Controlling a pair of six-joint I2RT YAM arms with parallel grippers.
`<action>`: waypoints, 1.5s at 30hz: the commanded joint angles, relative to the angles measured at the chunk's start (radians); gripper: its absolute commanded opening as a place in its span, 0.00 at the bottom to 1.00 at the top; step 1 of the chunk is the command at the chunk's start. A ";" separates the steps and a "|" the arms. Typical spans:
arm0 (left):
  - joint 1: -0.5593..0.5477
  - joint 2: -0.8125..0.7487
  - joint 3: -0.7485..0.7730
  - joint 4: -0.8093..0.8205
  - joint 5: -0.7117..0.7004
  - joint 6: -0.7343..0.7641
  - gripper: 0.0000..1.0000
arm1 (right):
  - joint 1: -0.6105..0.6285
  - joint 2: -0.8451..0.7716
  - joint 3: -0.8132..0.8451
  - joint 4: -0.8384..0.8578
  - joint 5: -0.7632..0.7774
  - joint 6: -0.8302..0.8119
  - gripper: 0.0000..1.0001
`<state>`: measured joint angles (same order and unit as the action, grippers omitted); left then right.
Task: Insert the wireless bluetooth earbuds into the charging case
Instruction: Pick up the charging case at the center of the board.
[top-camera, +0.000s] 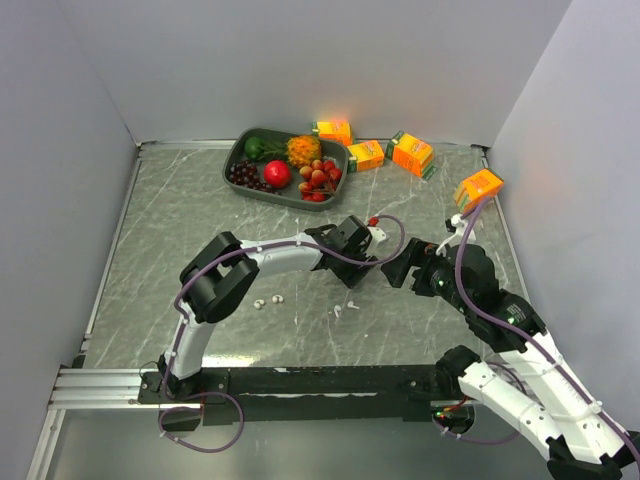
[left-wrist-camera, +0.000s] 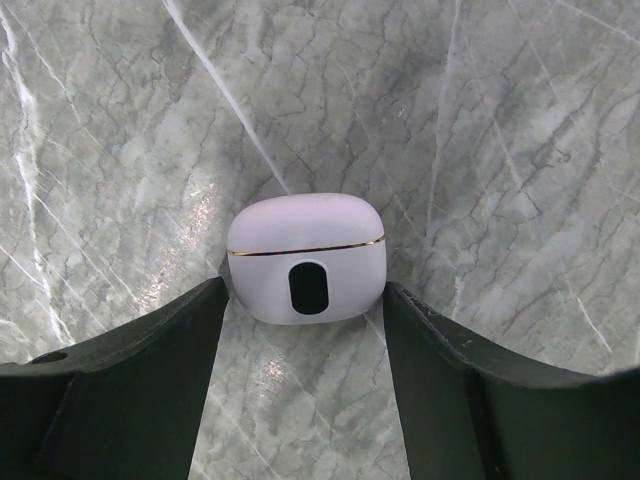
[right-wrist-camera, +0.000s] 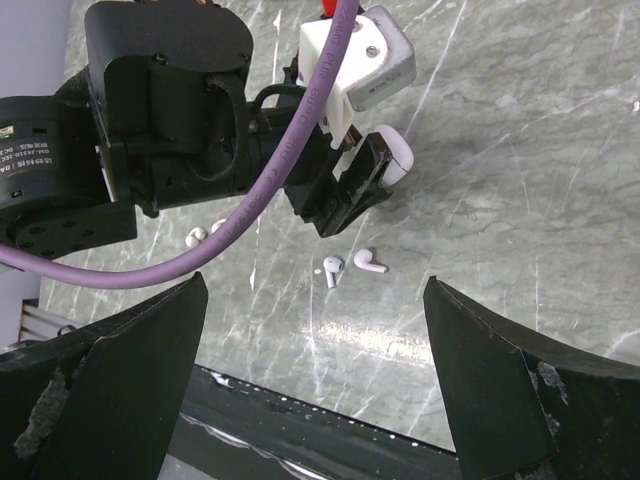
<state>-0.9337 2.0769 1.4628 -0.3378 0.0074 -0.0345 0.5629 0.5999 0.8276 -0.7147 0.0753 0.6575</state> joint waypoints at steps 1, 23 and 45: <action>-0.007 0.022 0.022 -0.001 -0.006 -0.004 0.69 | -0.004 -0.038 -0.008 -0.011 0.015 0.008 0.97; -0.008 -0.010 -0.022 0.033 0.046 -0.034 0.27 | -0.004 -0.037 0.004 -0.019 0.020 0.002 0.97; -0.092 -0.960 -1.024 0.922 0.120 -0.104 0.01 | 0.028 0.183 0.039 0.188 -0.367 -0.165 1.00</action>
<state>-1.0027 1.1847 0.5053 0.3630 0.1730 -0.1555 0.5659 0.7902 0.8387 -0.6205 -0.1699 0.5488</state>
